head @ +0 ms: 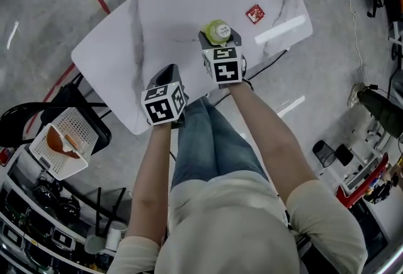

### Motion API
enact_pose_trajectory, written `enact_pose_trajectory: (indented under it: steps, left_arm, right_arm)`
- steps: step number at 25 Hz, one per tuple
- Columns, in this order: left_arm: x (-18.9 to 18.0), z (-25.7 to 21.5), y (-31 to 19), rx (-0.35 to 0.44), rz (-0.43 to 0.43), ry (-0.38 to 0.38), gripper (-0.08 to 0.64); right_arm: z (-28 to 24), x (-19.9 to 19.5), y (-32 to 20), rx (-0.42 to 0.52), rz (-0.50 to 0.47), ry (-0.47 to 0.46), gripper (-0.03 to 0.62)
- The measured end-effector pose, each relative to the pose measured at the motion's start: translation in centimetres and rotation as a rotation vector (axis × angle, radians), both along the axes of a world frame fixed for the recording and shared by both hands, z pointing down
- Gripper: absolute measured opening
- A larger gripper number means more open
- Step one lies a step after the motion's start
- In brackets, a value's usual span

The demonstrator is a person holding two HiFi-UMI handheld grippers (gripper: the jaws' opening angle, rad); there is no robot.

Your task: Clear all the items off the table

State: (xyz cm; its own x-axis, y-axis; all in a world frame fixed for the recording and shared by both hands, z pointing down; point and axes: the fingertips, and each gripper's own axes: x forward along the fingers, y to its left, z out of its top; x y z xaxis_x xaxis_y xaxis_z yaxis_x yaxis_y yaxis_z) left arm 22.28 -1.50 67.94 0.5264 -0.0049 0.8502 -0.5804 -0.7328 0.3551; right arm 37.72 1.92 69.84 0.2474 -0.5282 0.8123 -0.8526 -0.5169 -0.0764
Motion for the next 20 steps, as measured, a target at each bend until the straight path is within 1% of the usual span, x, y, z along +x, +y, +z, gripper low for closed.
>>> enact_pose_trajectory:
  steps: [9,20]
  left_arm:
    - [-1.3,-4.4,2.6,0.017,-0.005,0.04,0.008]
    - [-2.8,-8.1,4.6,0.042,-0.019,0.073,0.008]
  right_arm:
    - [-5.3,-2.3,2.2,0.033,-0.007,0.021,0.259]
    - [-9.7,-4.8,4.8,0.062,-0.022,0.04,0.259]
